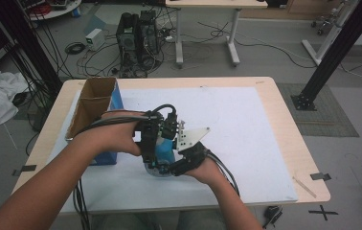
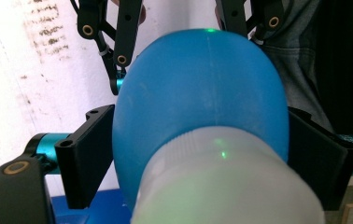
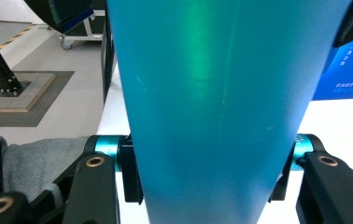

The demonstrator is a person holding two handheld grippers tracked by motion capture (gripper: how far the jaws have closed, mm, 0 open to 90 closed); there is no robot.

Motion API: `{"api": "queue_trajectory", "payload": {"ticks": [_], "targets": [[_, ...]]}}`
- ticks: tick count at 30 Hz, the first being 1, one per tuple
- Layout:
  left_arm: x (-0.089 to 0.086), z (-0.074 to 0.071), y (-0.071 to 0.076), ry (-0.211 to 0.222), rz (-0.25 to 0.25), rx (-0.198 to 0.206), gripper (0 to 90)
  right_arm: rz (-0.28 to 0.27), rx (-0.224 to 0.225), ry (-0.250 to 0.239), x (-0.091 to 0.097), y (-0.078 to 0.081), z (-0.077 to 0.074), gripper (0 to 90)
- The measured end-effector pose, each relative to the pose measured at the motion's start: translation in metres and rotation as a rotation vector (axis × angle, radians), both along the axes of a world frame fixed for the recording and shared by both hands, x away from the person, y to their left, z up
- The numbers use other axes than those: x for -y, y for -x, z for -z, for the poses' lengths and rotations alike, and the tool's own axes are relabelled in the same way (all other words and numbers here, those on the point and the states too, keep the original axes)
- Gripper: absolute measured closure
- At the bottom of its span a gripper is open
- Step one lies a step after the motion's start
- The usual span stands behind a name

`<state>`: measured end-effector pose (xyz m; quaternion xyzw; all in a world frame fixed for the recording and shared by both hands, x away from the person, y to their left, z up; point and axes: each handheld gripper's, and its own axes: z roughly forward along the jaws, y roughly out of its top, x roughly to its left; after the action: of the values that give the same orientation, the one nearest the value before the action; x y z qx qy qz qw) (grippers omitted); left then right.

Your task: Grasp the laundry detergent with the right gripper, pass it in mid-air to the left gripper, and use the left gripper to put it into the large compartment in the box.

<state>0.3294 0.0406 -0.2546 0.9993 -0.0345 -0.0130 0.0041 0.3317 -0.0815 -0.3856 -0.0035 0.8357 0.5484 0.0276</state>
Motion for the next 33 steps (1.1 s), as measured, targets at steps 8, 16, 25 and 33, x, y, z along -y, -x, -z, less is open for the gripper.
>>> {"api": "queue_trajectory", "payload": {"ticks": [8,16,25,33], "targets": [[0.0021,0.0002,0.0003,-0.010,0.014,0.008,20.7,-0.007,0.000,-0.022,-0.0013,0.0009,-0.0006,44.8],[0.0003,-0.0005,-0.0002,-0.009,0.020,0.016,24.2,0.001,-0.012,-0.016,-0.0008,0.0013,-0.0012,44.8],[0.0005,-0.0005,0.0012,-0.015,0.007,0.017,27.2,-0.006,-0.012,-0.014,-0.0017,0.0007,-0.0015,44.8],[0.0009,-0.0005,0.0010,-0.022,0.006,0.007,31.8,-0.004,-0.006,-0.020,-0.0022,0.0005,-0.0014,44.9]]}}
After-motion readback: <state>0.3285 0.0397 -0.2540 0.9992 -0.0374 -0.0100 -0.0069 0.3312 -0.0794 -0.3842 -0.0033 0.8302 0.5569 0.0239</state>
